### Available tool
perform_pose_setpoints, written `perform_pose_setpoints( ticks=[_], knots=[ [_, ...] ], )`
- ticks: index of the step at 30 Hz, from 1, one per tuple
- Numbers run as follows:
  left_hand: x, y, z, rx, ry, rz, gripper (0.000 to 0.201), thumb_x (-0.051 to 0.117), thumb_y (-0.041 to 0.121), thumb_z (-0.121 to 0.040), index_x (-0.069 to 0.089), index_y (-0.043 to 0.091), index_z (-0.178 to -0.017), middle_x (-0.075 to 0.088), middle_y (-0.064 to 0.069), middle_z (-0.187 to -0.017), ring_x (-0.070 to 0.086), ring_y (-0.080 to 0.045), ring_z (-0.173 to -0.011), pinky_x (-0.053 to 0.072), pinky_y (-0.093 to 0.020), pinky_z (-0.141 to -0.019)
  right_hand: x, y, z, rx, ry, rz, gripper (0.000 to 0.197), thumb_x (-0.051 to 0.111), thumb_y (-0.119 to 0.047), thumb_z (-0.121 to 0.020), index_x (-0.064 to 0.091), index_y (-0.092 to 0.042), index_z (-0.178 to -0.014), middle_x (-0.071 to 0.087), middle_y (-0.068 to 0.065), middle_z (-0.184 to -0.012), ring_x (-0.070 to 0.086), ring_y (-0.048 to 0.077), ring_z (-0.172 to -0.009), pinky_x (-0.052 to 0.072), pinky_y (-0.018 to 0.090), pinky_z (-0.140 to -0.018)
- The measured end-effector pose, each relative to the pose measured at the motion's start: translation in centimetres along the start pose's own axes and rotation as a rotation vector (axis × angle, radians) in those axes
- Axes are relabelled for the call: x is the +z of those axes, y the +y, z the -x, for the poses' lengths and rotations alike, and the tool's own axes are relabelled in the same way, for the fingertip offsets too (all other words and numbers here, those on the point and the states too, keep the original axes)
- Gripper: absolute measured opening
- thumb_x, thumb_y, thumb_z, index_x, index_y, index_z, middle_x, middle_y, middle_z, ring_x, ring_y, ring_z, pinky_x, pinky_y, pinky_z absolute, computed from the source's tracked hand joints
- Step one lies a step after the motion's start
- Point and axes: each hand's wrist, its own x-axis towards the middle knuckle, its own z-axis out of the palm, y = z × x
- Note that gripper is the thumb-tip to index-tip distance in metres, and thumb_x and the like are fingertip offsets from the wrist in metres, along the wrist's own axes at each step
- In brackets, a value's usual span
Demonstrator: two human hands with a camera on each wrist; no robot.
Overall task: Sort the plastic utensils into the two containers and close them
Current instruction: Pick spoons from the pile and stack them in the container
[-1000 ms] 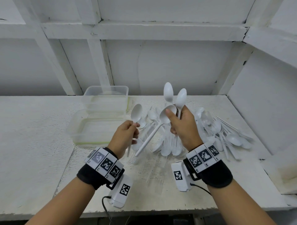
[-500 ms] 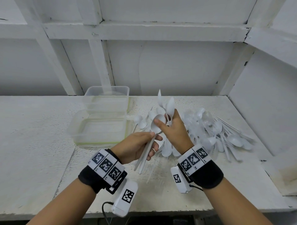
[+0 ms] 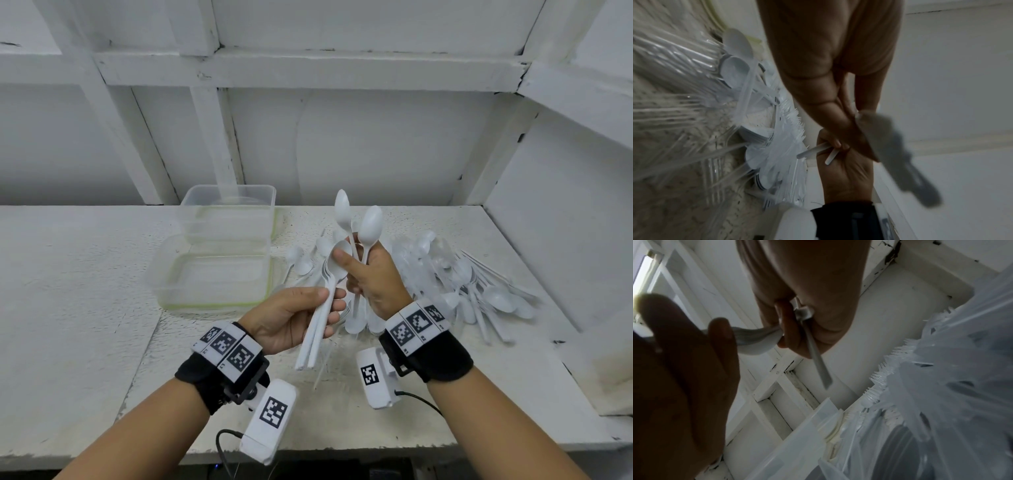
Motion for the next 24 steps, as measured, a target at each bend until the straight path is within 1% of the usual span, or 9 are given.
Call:
perform_pose_setpoints(
  ticks=[2,4,6,9,11,14,16,21,24],
  knots=[
    [0.1,-0.1,0.0,0.002,0.004,-0.008,0.021,0.071,0.017,-0.070,0.072,0.002,-0.085,0.071,-0.009,-0.078,0.069,-0.015,-0.061,0.056,-0.026,-0.051,0.2,0.0,0.0,0.011,-0.015,-0.025,0.017,0.062,-0.013,-0.088,0.046,-0.011,-0.082,0.040,0.001,-0.060,0.035,0.007,-0.040,0.030,0.020,-0.037],
    [0.0,-0.1,0.0,0.003,-0.026,0.016,0.043,0.091,0.020,-0.046,0.076,0.003,-0.083,0.072,-0.012,-0.081,0.071,-0.017,-0.064,0.056,-0.026,-0.050,0.4,0.1,0.0,0.010,-0.014,-0.031,0.016,0.062,-0.013,-0.088,0.048,-0.014,-0.081,0.044,0.001,-0.060,0.037,0.009,-0.042,0.031,0.021,-0.038],
    [-0.2,-0.1,-0.1,0.005,-0.037,0.032,0.058,0.096,0.021,-0.032,0.076,0.004,-0.084,0.072,-0.013,-0.079,0.071,-0.017,-0.063,0.056,-0.024,-0.048,0.6,0.1,0.1,0.000,-0.016,-0.025,0.014,0.063,-0.013,-0.087,0.050,-0.015,-0.082,0.049,0.000,-0.062,0.042,0.012,-0.046,0.033,0.024,-0.043],
    [0.0,0.0,-0.2,0.019,-0.009,-0.006,0.037,0.089,0.020,-0.050,0.077,0.006,-0.082,0.071,-0.009,-0.074,0.070,-0.015,-0.062,0.056,-0.024,-0.051,1.0,0.0,0.4,-0.013,-0.009,0.003,0.012,0.064,-0.012,-0.086,0.053,-0.016,-0.086,0.055,-0.003,-0.066,0.052,0.008,-0.053,0.041,0.026,-0.051],
    [0.3,0.1,-0.2,0.027,0.055,-0.049,0.016,0.069,0.018,-0.068,0.075,0.007,-0.079,0.069,-0.006,-0.070,0.068,-0.014,-0.061,0.059,-0.028,-0.061,1.1,0.0,0.4,-0.019,0.000,0.047,0.011,0.065,-0.014,-0.085,0.055,-0.017,-0.091,0.056,0.000,-0.073,0.054,0.012,-0.061,0.044,0.028,-0.055],
    [0.4,0.3,-0.5,0.073,0.174,-0.079,0.014,0.059,0.012,-0.079,0.065,0.004,-0.088,0.068,-0.007,-0.072,0.067,-0.015,-0.064,0.056,-0.033,-0.075,1.1,-0.2,0.4,-0.008,0.027,0.157,0.004,0.057,-0.023,-0.092,0.056,-0.025,-0.088,0.050,-0.002,-0.067,0.042,0.002,-0.044,0.035,0.020,-0.043],
    [0.1,0.4,-0.6,0.162,0.288,-0.065,0.008,0.058,0.008,-0.085,0.063,0.003,-0.089,0.070,-0.009,-0.075,0.069,-0.016,-0.066,0.057,-0.029,-0.070,1.0,0.0,0.3,0.015,0.045,0.222,0.014,0.046,-0.028,-0.097,0.049,-0.029,-0.083,0.044,-0.004,-0.063,0.037,0.000,-0.037,0.030,0.017,-0.041],
    [-0.4,0.4,-0.9,0.320,0.442,-0.009,0.007,0.060,0.009,-0.088,0.061,0.003,-0.084,0.072,-0.006,-0.073,0.070,-0.014,-0.066,0.057,-0.027,-0.066,1.6,0.9,1.4,-0.045,0.017,0.366,0.014,0.042,-0.031,-0.098,0.045,-0.026,-0.111,0.046,-0.006,-0.066,0.041,0.007,-0.052,0.035,0.023,-0.051],
    [-0.2,0.2,-0.9,0.344,0.432,-0.030,0.009,0.060,0.011,-0.088,0.062,0.003,-0.083,0.070,-0.007,-0.077,0.069,-0.014,-0.068,0.057,-0.026,-0.066,2.2,1.3,1.8,-0.116,0.051,0.448,0.010,0.052,-0.026,-0.094,0.056,-0.024,-0.085,0.052,-0.008,-0.067,0.047,0.006,-0.060,0.039,0.020,-0.059]
  ],
)
